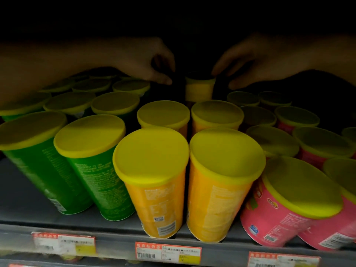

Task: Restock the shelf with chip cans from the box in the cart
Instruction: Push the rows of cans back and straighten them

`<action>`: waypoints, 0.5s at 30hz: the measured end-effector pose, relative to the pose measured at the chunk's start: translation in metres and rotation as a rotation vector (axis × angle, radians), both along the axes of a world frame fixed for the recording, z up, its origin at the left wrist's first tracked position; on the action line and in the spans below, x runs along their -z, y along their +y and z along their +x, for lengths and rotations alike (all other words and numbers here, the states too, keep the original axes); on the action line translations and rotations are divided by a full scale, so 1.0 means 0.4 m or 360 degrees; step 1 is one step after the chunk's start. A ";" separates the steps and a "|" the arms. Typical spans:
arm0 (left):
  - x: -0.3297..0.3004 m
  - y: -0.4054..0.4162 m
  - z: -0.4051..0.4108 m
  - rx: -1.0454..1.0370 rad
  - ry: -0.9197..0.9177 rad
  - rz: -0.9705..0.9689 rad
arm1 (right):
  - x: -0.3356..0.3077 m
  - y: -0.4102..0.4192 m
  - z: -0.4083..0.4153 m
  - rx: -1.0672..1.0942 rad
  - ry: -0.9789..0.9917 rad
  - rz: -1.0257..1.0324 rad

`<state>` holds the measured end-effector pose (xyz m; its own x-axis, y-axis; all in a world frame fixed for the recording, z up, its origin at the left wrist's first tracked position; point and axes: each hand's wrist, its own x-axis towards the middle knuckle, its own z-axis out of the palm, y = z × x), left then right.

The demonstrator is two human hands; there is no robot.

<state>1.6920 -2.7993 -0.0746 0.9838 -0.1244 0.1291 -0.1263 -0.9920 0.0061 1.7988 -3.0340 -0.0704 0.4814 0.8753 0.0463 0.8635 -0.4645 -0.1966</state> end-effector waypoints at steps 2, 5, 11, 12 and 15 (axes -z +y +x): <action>-0.006 -0.014 0.038 -0.0033 0.0040 -0.0030 | 0.012 0.012 0.006 0.0095 0.0044 0.0060; 0.003 -0.029 0.094 -0.0040 0.0121 -0.0075 | 0.036 0.048 0.038 0.0120 -0.0050 0.0006; 0.022 -0.052 0.146 0.0046 0.0170 -0.0172 | 0.062 0.062 0.099 0.0039 0.0104 0.0096; 0.021 -0.055 0.145 0.0050 0.0161 -0.0207 | 0.063 0.059 0.104 0.0028 0.0118 0.0116; 0.025 -0.051 0.147 0.0050 0.0131 -0.0264 | 0.063 0.048 0.104 -0.0010 0.0129 0.0155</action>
<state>1.7508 -2.8196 -0.0847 0.9878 -0.1391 0.0698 -0.1496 -0.9720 0.1810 1.8403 -3.0147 -0.0957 0.4814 0.8716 0.0922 0.8458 -0.4344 -0.3097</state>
